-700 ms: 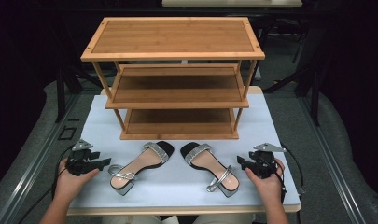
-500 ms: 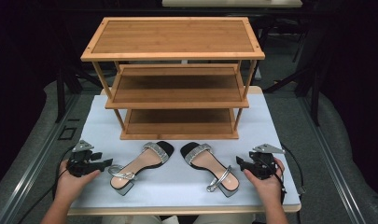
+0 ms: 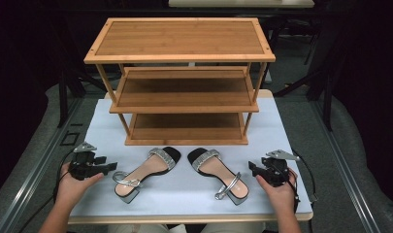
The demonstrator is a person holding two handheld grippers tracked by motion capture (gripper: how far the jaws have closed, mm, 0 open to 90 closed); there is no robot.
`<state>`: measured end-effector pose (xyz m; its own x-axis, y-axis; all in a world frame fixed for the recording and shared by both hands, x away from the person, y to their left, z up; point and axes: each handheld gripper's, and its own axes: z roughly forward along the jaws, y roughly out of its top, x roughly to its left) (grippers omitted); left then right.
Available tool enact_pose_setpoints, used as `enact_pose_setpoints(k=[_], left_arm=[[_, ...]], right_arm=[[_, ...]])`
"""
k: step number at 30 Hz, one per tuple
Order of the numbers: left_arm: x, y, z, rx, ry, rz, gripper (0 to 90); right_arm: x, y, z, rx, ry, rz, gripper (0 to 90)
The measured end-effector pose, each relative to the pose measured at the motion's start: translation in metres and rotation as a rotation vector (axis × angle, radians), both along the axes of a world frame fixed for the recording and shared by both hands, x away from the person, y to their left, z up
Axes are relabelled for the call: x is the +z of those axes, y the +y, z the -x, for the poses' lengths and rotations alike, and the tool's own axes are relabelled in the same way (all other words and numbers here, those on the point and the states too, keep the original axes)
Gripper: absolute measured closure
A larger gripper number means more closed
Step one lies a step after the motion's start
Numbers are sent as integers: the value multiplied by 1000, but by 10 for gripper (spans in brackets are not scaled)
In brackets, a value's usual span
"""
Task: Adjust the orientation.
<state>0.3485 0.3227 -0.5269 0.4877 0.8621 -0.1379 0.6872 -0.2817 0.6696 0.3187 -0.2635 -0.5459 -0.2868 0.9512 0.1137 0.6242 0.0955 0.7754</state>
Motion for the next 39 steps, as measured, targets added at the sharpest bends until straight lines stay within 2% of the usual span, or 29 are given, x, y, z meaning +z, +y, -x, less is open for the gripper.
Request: enact_pose_setpoints(k=[1, 3, 5, 7, 9, 11, 16, 19, 21, 26, 33, 39], left_arm=[[4, -2, -2, -5, 8, -9, 406], [6, -4, -2, -11, 17, -17, 407], [10, -8, -1, -40, 30, -56, 407], [16, -9, -2, -57, 52, -88, 406], [20, -9, -3, -68, 72, -101, 404], [23, -8, -4, -72, 84, -104, 399], [40, -6, -11, -79, 154, -84, 392], [50, -10, -14, -78, 191, -111, 377], [59, -19, -15, -95, 214, -148, 369], [68, -30, -17, -125, 251, -170, 383], [74, -46, -21, -156, 300, -206, 391], [76, -59, -23, -176, 350, -198, 407]], right_arm=[[0, 0, 0, -16, -3, 4, 422], [1, 1, 0, -6, -9, 3, 426], [1, 3, 2, -17, -24, 26, 426], [2, 3, 2, 1, -23, 15, 429], [3, 2, 3, -13, -26, 9, 430], [3, 2, 3, -15, -27, 2, 432], [1, 0, 2, -23, -11, -21, 442], [0, 1, 1, -23, -4, -19, 442], [-1, 2, 1, -16, -11, -9, 442], [-2, 4, 2, -12, -22, 4, 441], [-3, 7, 2, 6, -13, 13, 440], [-3, 8, 2, 5, -18, 16, 435]])
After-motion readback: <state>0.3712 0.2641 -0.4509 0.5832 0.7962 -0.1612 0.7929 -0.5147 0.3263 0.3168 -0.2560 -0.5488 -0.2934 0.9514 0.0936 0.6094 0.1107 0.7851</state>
